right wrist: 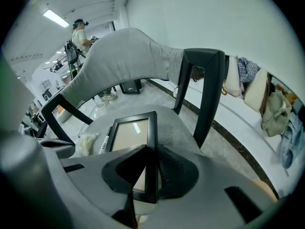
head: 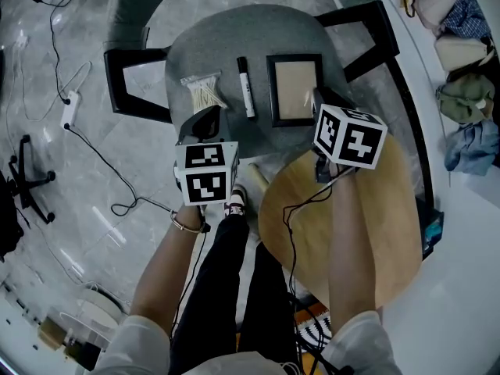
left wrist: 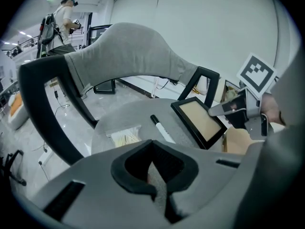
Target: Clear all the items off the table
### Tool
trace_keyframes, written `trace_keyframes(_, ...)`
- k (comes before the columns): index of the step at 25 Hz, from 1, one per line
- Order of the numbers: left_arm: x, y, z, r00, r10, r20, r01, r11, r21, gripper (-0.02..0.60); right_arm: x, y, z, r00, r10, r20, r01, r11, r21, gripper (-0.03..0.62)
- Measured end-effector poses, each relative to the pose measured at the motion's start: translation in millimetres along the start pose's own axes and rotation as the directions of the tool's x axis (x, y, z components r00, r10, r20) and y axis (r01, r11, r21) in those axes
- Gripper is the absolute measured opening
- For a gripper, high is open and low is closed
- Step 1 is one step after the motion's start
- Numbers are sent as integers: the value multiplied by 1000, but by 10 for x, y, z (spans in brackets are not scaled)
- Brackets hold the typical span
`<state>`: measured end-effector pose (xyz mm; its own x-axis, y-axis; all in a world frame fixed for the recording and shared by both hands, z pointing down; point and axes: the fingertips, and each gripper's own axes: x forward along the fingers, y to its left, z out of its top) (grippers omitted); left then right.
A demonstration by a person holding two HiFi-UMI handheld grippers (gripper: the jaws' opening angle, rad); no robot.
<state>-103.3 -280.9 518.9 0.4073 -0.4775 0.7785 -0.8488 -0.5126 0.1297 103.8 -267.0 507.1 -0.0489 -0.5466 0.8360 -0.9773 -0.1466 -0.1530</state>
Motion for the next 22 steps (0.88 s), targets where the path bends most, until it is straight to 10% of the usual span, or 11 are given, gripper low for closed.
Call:
trace_keyframes(5,1,18,-19,1000,-5,11,6,1000,-15,3,127,-52,10,998,-58,33,61,994,-95,169)
trace_keyframes(22,-515,-119,-111,1000,14,17,-13,1000,-21,3,-454,64,-139,996,-34,80,39,997,-67,130)
